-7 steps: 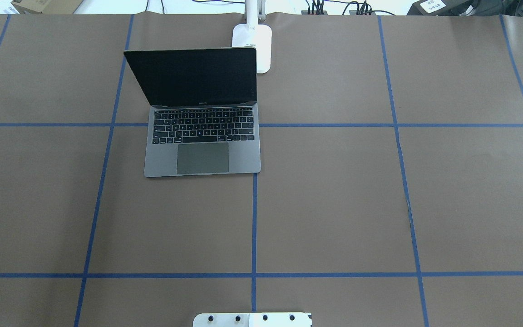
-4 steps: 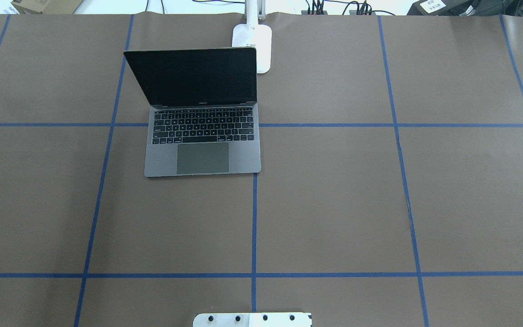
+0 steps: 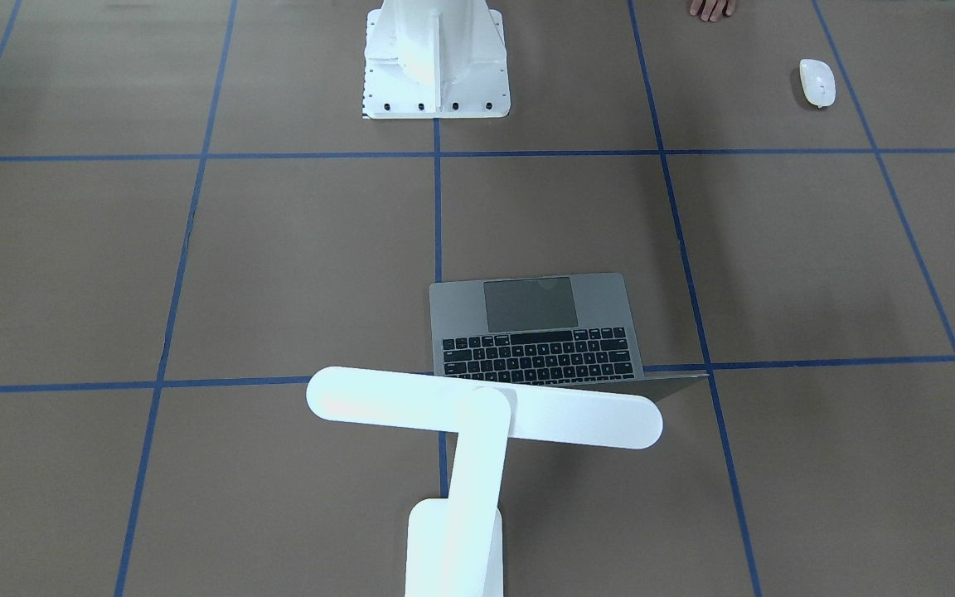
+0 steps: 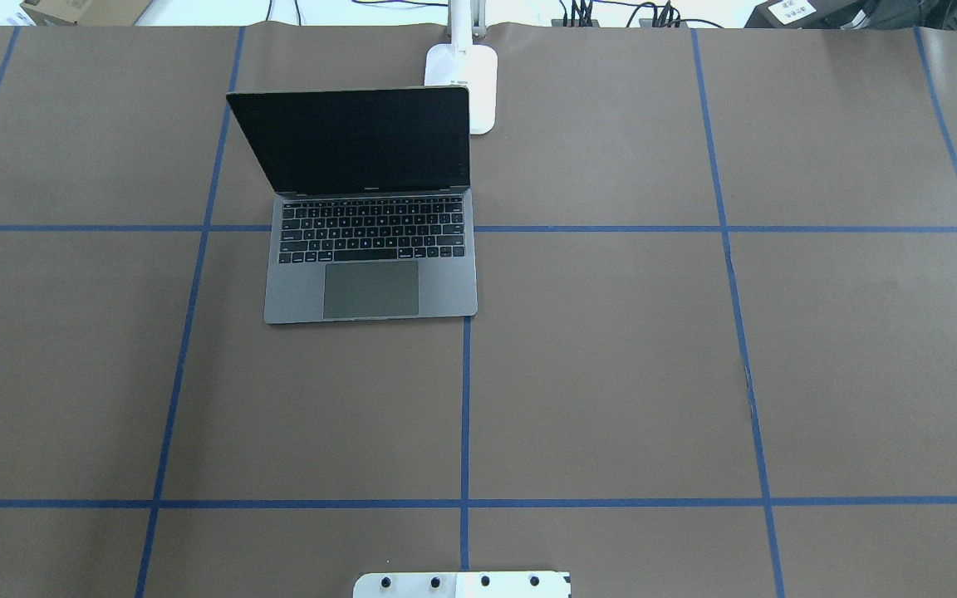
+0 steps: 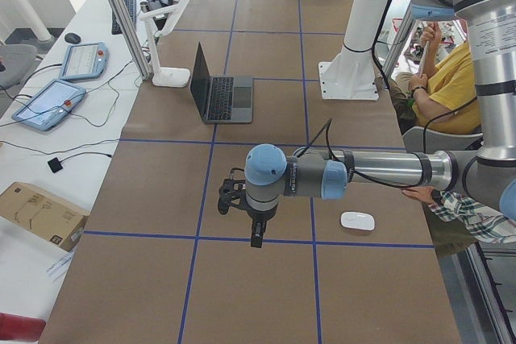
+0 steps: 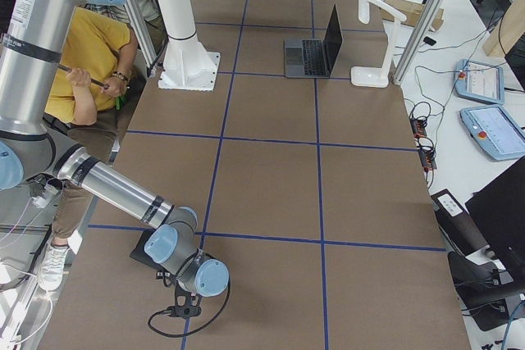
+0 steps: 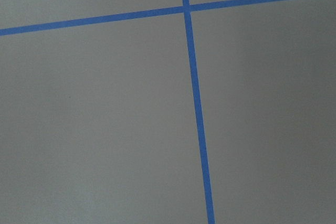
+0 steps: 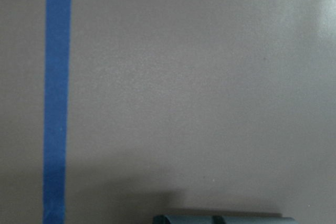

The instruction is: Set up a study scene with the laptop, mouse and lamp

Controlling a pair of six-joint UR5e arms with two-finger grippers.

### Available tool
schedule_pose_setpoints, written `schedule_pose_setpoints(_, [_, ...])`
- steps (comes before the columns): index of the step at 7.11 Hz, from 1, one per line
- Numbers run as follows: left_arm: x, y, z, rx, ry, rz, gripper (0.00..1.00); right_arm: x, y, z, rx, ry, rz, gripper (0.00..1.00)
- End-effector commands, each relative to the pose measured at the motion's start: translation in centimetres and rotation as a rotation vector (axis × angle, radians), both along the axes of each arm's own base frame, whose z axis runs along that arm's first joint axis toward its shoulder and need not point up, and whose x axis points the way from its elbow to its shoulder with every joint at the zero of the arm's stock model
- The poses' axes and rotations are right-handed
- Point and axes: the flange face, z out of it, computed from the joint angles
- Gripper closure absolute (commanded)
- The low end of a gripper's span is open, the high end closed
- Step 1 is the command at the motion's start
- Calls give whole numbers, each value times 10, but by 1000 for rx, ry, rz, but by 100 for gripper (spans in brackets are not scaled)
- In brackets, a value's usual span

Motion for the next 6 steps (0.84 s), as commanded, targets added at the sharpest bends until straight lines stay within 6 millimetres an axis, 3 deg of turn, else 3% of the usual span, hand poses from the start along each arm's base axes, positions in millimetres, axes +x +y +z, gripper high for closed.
schedule_pose_setpoints(1, [0, -1, -1, 3, -1, -1, 0, -5, -10, -8, 57, -83, 11, 100])
schedule_pose_setpoints(4, [-1, 0, -2, 3, 1, -4, 0, -13, -37, -42, 133, -162, 58, 100])
schedule_pose_setpoints(6, [-3, 0, -2, 3, 1, -7, 0, -18, -67, -85, 215, -180, 71, 100])
